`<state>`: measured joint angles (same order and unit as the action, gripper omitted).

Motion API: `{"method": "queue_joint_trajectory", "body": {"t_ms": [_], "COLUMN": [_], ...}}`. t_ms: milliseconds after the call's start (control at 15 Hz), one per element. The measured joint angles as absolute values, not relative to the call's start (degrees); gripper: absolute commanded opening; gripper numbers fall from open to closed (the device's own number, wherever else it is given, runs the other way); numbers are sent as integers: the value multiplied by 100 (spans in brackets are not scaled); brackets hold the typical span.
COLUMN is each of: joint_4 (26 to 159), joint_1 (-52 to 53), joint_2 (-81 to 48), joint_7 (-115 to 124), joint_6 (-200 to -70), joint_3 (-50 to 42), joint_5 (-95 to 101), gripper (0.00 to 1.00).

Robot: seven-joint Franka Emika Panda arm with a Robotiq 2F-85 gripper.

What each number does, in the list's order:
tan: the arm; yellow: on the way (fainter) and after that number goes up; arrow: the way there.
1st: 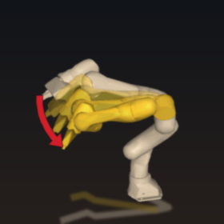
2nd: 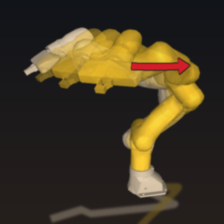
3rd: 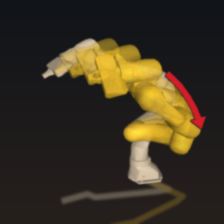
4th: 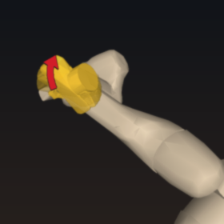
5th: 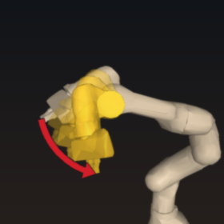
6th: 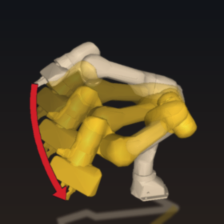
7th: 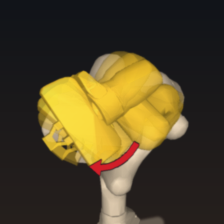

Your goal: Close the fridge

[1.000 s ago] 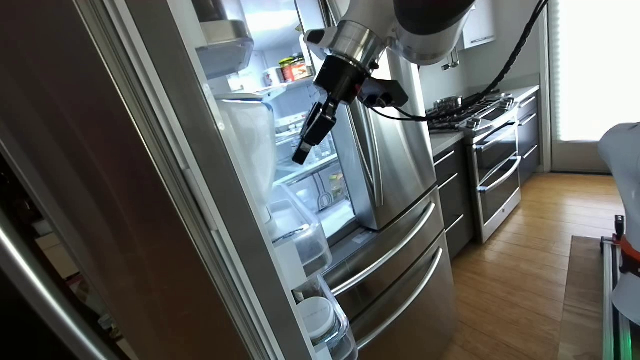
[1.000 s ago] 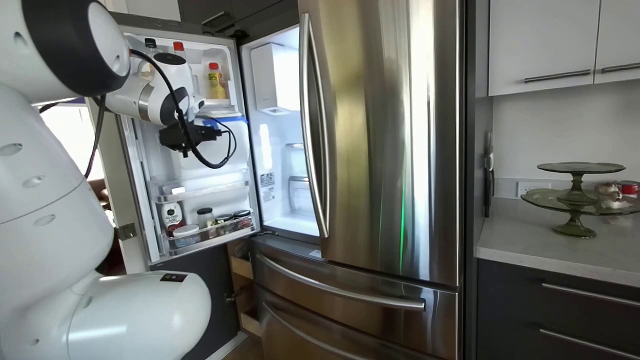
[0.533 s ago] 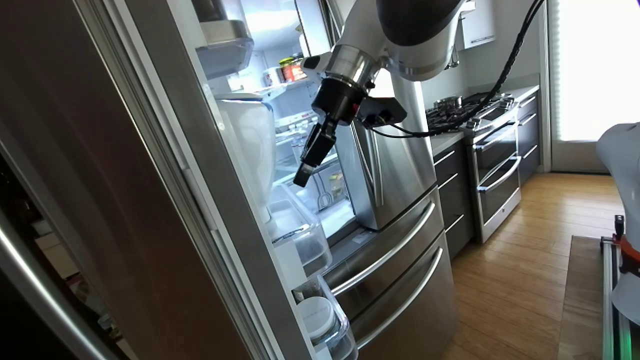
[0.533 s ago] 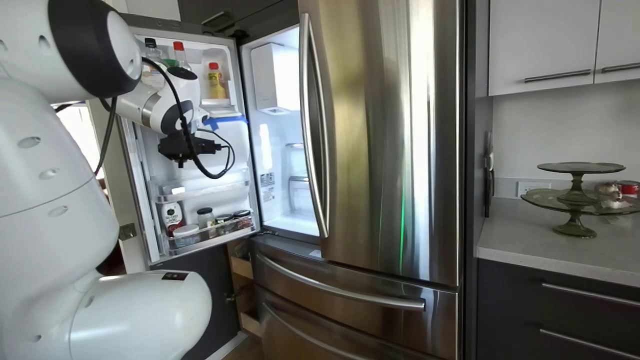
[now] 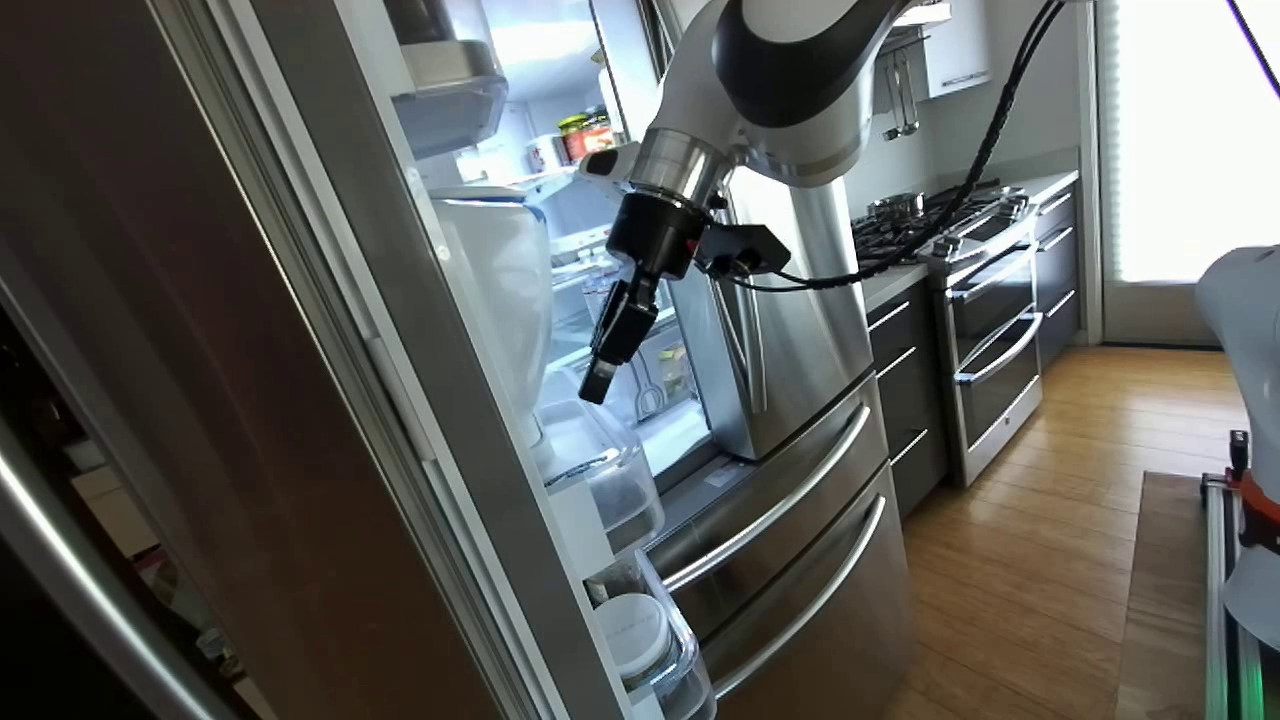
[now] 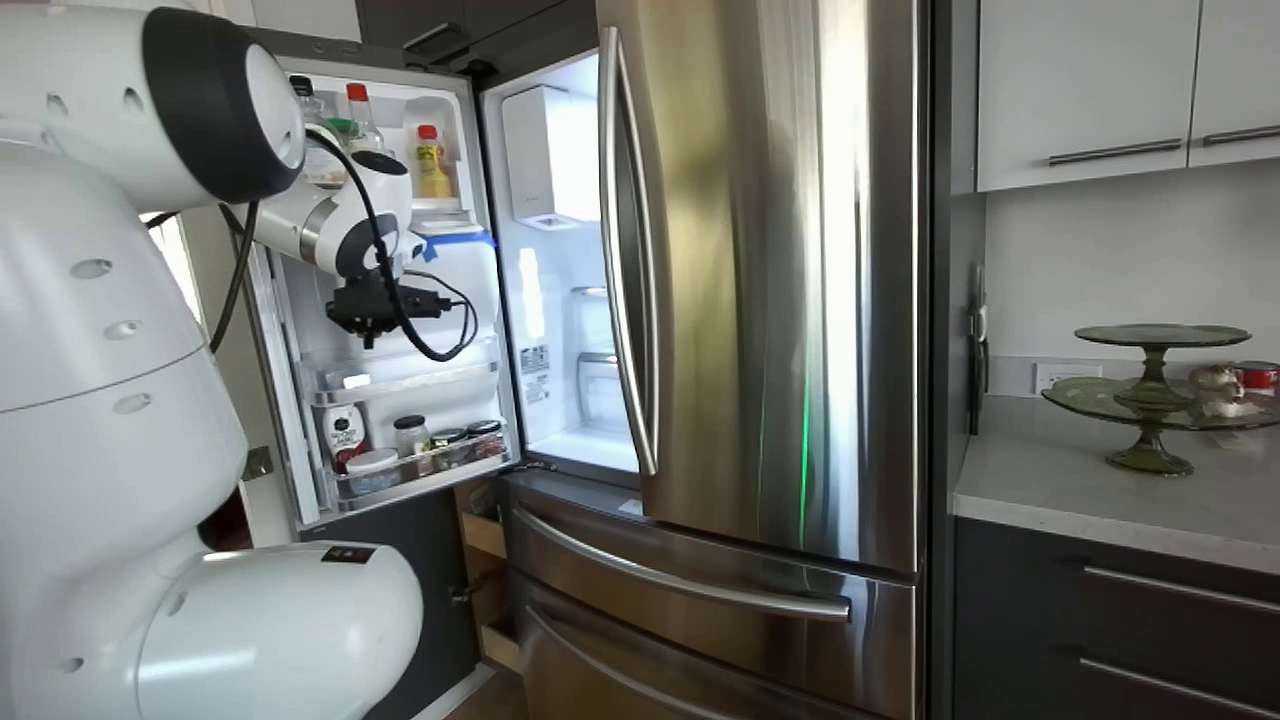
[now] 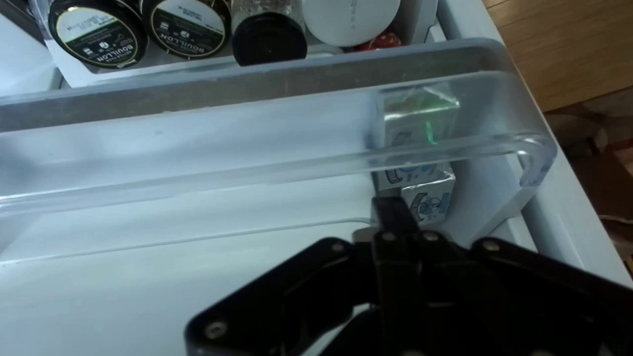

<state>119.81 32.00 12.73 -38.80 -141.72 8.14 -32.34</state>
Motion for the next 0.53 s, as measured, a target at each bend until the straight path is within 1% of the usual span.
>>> {"method": "queue_joint_trajectory", "body": {"t_ms": [533], "joint_4": [11577], "joint_1": [2919], "joint_2": [794], "joint_7": [-4003], "joint_6": [-14074], "joint_3": [1168], "joint_5": [-3216], "gripper": [0]}}
